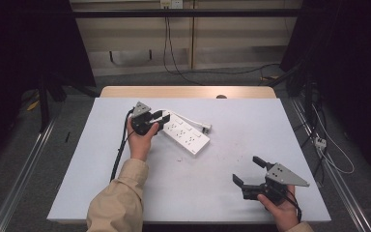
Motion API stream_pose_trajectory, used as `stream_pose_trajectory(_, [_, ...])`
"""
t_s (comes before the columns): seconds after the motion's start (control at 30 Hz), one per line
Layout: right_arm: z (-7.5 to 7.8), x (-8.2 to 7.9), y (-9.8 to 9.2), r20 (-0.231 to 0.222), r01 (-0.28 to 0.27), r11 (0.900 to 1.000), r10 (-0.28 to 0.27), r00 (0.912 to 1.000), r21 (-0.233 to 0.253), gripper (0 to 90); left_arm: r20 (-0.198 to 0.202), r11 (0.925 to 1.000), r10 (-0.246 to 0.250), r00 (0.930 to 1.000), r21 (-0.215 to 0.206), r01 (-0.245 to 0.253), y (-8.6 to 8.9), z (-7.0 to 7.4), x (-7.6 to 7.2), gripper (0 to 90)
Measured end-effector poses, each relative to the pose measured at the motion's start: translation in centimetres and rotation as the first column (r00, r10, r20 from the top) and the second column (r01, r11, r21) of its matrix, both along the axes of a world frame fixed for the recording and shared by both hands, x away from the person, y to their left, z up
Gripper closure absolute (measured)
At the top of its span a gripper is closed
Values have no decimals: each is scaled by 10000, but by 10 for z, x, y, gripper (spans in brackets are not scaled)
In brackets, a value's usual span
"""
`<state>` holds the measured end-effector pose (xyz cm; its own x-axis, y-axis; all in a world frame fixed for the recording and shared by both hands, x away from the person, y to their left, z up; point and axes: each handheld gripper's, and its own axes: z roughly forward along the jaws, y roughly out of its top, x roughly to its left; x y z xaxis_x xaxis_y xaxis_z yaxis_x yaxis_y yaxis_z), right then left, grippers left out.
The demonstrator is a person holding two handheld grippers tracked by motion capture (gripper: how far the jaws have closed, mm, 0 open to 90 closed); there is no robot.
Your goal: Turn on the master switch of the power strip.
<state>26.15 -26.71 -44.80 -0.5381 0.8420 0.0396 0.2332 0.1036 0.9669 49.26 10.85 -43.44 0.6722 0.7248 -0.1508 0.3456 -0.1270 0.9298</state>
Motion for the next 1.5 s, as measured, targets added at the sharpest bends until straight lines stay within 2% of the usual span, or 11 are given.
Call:
stream_pose_trajectory(0.47, [1, 0, 0, 29, -2, 10000, 2, 10000, -31, 40, -97, 10000, 47, 9999, 21, -47, -4, -1, 5, 669])
stream_pose_trajectory(0.6, [0, 0, 1, 40, -40, 10000, 40, 10000, -50, 40, -105, 9999, 8, 9999, 170, -7, -4, -1, 7, 683])
stream_pose_trajectory(0.87, [1, 0, 1, 51, -65, 9999, 66, 10000, -77, 40, -153, 9999, 27, 9999, 113, -25, -6, -2, 8, 731])
stream_pose_trajectory(1.1, [1, 0, 1, 100, -107, 9998, 109, 9999, -141, 41, -169, 9996, -11, 9999, 284, 16, -7, -4, 10, 759])
stream_pose_trajectory(1.5, [1, 0, 1, 117, -103, 9999, 103, 9999, -67, 41, -304, 9996, 89, 9995, 287, -81, -9, -7, 16, 788])
